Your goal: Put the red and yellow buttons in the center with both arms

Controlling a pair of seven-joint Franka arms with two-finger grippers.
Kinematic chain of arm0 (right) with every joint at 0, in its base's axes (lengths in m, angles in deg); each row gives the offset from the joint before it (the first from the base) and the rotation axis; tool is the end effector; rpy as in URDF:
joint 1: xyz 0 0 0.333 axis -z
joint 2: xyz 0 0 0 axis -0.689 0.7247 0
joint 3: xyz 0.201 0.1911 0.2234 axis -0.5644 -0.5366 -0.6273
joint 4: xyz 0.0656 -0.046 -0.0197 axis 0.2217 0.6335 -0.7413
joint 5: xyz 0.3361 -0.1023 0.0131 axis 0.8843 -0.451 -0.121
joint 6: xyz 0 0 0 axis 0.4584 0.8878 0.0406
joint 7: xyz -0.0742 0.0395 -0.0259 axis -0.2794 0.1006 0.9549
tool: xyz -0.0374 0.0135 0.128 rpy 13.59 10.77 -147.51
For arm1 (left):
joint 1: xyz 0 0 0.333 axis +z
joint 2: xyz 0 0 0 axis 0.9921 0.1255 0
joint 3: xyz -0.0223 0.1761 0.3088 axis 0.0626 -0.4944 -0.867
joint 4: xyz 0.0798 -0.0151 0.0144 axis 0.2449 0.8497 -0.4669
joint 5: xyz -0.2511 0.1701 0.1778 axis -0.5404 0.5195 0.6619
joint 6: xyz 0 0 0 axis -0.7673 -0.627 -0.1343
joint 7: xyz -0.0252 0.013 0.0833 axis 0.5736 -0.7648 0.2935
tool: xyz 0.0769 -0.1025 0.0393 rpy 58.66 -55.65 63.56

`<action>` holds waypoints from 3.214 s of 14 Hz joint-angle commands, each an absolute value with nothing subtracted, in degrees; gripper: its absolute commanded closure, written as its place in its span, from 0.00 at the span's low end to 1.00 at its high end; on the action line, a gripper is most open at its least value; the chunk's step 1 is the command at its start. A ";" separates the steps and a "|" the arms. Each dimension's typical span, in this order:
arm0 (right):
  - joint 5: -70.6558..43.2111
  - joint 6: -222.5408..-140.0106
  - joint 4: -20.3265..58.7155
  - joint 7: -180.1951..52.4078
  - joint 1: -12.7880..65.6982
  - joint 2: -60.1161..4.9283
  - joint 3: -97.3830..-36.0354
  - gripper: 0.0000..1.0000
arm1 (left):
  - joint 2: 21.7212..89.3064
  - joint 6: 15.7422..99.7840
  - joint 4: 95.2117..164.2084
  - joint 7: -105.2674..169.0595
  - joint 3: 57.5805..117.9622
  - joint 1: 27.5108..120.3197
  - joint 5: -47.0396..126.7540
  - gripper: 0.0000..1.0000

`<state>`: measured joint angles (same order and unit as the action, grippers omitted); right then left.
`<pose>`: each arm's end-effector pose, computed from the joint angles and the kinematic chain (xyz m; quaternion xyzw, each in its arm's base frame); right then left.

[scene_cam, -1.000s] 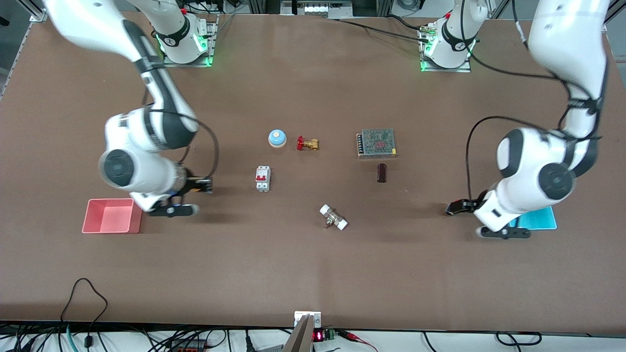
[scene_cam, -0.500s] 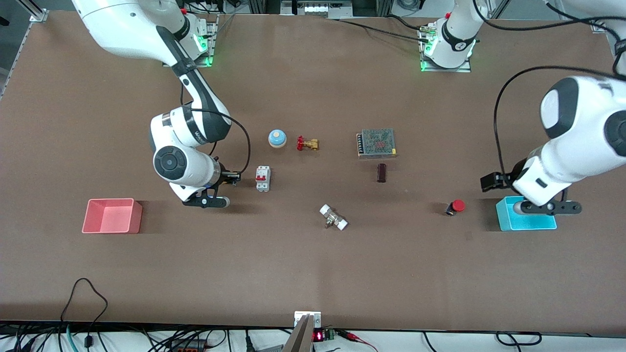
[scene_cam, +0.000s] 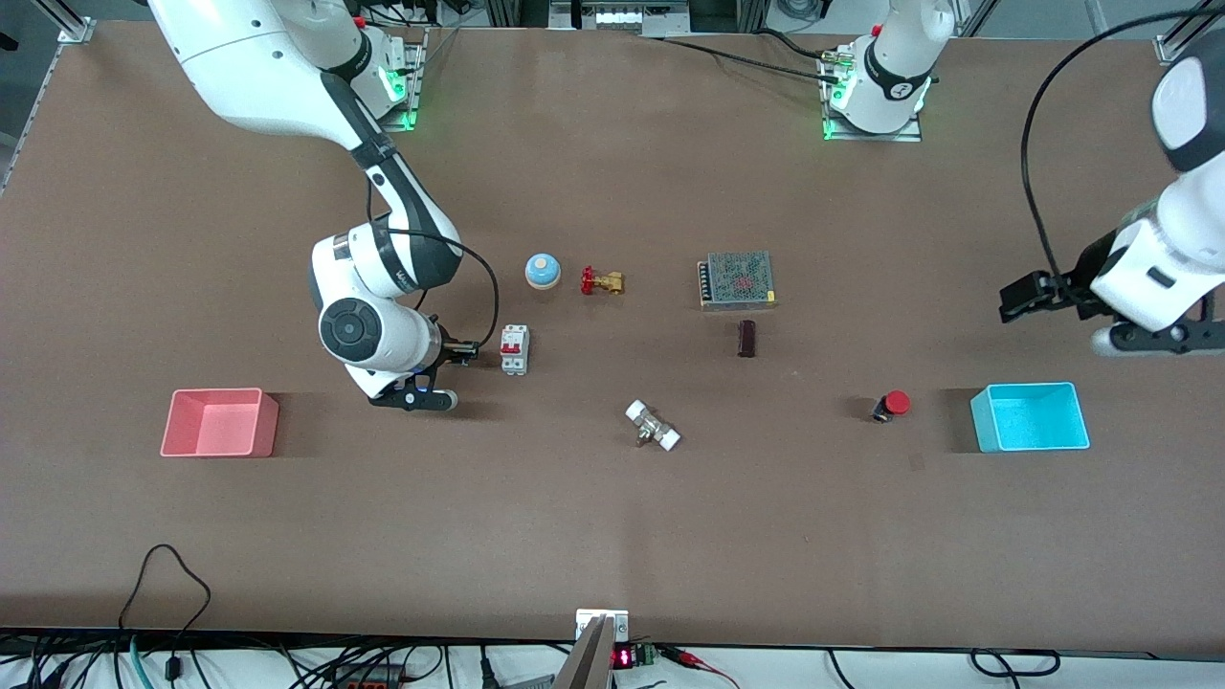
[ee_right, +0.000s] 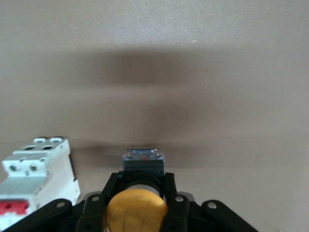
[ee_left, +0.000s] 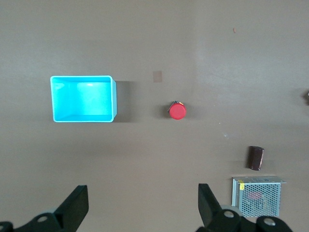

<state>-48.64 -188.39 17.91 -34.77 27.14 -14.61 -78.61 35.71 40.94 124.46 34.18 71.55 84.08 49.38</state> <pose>0.5930 0.2437 0.2453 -0.9935 0.0292 0.1098 0.0049 0.5570 -0.0050 0.5662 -0.9996 -0.0294 0.0001 0.0028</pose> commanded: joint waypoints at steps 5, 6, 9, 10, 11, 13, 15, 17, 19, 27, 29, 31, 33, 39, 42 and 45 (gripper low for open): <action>-51.97 -189.41 17.47 -31.63 26.68 -13.26 -78.22 0.01 | 28.67 37.55 125.89 34.30 71.47 83.85 48.50 0.00; -51.97 -189.23 16.95 -30.31 26.59 -13.70 -78.31 0.00 | 28.23 37.46 125.89 34.30 71.38 83.76 48.50 0.00; -51.97 -186.17 16.24 -30.38 26.68 -18.78 -78.31 0.00 | 27.61 36.15 125.89 34.39 71.20 83.76 48.59 0.00; -51.97 -184.50 15.98 -30.39 26.77 -21.15 -78.40 0.00 | 27.26 35.62 125.89 35.00 70.86 83.76 48.50 0.00; -51.97 -183.09 15.97 -30.39 26.85 -23.70 -78.40 0.00 | 26.91 35.52 125.89 35.27 70.42 83.76 48.58 0.00; -51.89 -180.19 15.10 -30.47 27.20 -28.10 -78.22 0.00 | 26.38 34.56 125.89 38.06 70.15 83.93 48.59 0.00; -51.97 -176.59 12.82 -31.08 28.34 -31.53 -77.87 0.00 | 26.20 34.38 125.89 39.84 69.80 84.02 48.50 0.00; -51.97 -170.81 8.53 -31.61 29.92 -34.17 -77.70 0.00 | 25.77 34.38 125.80 40.28 68.14 83.23 48.50 0.00; -52.06 -164.12 3.60 -33.01 32.03 -34.80 -77.43 0.00 | 25.85 34.64 125.89 40.11 67.77 82.88 48.58 0.00; -51.71 -153.90 -2.14 -61.10 36.61 -38.22 -64.09 0.00 | 29.63 37.89 123.16 39.76 69.96 84.54 47.97 0.00; -51.45 -154.77 2.15 -63.96 36.61 -41.02 -62.05 0.00 | 29.98 37.63 123.34 39.23 71.29 85.43 47.97 0.00; -51.18 -157.31 5.94 -62.30 36.35 -43.05 -62.14 0.00 | 29.89 37.46 123.16 39.05 70.94 85.08 47.97 0.00; -51.01 -157.76 8.49 -60.10 36.26 -44.28 -62.31 0.00 | 29.89 37.54 123.16 39.14 70.85 85.07 47.97 0.00; -51.71 -156.45 14.83 -61.68 36.17 -51.14 -62.49 0.00 | 29.45 37.46 122.99 39.14 70.85 85.51 47.97 0.00; -51.71 -156.53 14.83 -60.97 36.17 -52.28 -62.58 0.00 | 29.45 37.19 122.99 38.96 71.11 85.43 47.97 0.00; -51.62 -156.53 14.74 -60.88 36.08 -52.55 -62.58 0.00 | 29.45 37.02 123.07 38.79 71.12 85.51 47.97 0.00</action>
<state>-51.44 -156.34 13.27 -61.34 36.35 -51.09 -62.32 29.33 38.01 124.13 38.74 70.48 84.71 48.84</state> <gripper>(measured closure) 0.000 0.000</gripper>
